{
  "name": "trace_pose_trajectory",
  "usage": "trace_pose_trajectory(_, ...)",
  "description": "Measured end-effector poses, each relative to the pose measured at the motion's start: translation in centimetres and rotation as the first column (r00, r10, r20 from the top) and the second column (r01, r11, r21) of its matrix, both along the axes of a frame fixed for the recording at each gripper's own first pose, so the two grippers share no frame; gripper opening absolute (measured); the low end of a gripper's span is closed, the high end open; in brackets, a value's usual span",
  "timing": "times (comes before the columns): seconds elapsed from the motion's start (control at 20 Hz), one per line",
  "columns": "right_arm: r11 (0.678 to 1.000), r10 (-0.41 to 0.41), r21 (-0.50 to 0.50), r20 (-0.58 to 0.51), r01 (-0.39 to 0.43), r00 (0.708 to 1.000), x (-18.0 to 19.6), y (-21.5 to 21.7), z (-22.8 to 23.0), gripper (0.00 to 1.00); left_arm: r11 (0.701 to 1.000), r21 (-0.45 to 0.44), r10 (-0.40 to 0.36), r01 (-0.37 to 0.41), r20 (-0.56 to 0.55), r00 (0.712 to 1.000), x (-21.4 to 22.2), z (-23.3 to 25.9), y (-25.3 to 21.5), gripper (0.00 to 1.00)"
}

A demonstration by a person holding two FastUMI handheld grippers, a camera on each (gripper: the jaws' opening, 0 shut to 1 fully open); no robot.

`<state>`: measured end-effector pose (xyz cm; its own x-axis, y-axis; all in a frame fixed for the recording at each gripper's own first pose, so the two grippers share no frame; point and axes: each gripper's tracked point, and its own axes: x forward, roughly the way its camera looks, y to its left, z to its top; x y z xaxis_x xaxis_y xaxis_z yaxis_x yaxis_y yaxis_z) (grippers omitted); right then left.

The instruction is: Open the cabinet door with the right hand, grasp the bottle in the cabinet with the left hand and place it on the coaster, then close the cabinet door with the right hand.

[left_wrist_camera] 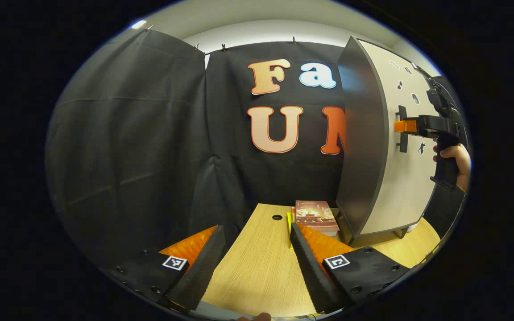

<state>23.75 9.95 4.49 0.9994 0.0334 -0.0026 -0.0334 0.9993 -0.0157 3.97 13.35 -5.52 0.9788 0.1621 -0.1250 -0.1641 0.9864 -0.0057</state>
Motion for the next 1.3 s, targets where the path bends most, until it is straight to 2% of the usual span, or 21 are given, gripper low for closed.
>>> trace_pose_trajectory(0.15, 1.0, 0.007, 0.014, 0.008, -0.007, 1.0, 0.4, 0.3, 0.2, 0.66, 1.0, -0.004, 0.007, -0.007, -0.012, 1.0, 0.0, -0.5, 0.5, 0.96)
trace_pose_trajectory(0.2, 1.0, 0.009, 0.021, 0.005, -0.009, 1.0, 0.4, 0.3, 0.1, 0.62, 1.0, -0.007, 0.01, -0.01, -0.016, 1.0, 0.0, -0.5, 0.7, 0.96)
trace_pose_trajectory(0.3, 0.999, 0.03, 0.025, 0.001, -0.03, 1.0, 0.4, 1.0, -0.1, 0.48, 1.0, -0.01, 0.013, -0.013, -0.019, 1.0, -0.1, -0.6, 0.8, 0.96)
trace_pose_trajectory(0.35, 1.0, 0.028, 0.012, 0.005, -0.028, 1.0, 0.3, 0.9, 0.0, 0.37, 1.0, -0.009, 0.013, -0.013, -0.02, 1.0, -0.2, -0.6, 0.8, 0.96)
trace_pose_trajectory(0.65, 0.998, 0.048, 0.042, -0.032, -0.046, 0.998, -0.5, 0.9, 0.0, 0.3, 1.0, -0.005, 0.004, -0.004, -0.014, 1.0, -1.2, -0.2, 0.0, 0.96)
trace_pose_trajectory(0.9, 0.995, 0.077, 0.064, -0.048, -0.073, 0.996, -2.7, 0.4, 0.8, 0.22, 1.0, 0.012, -0.017, 0.017, -0.007, 1.0, -2.6, 0.4, -2.2, 0.96)
trace_pose_trajectory(1.0, 0.995, 0.076, 0.069, -0.055, -0.072, 0.996, -3.8, 0.1, 1.2, 0.25, 0.999, 0.018, -0.027, 0.027, -0.005, 1.0, -3.0, 0.5, -3.3, 0.96)
trace_pose_trajectory(1.1, 0.996, 0.075, 0.061, -0.053, -0.071, 0.996, -5.4, -0.4, 1.2, 0.19, 0.999, 0.028, -0.041, 0.041, -0.01, 0.999, -3.2, 0.4, -4.6, 0.96)
trace_pose_trajectory(1.2, 0.995, 0.069, 0.075, -0.048, -0.065, 0.996, -7.4, -1.5, 1.2, 0.22, 0.998, 0.038, -0.054, 0.055, -0.013, 0.998, -3.4, 0.6, -6.1, 0.96)
trace_pose_trajectory(1.3, 0.994, 0.069, 0.084, -0.045, -0.065, 0.997, -7.6, -1.8, 1.3, 0.22, 0.996, 0.043, -0.072, 0.072, -0.011, 0.997, -3.6, 0.7, -7.7, 0.96)
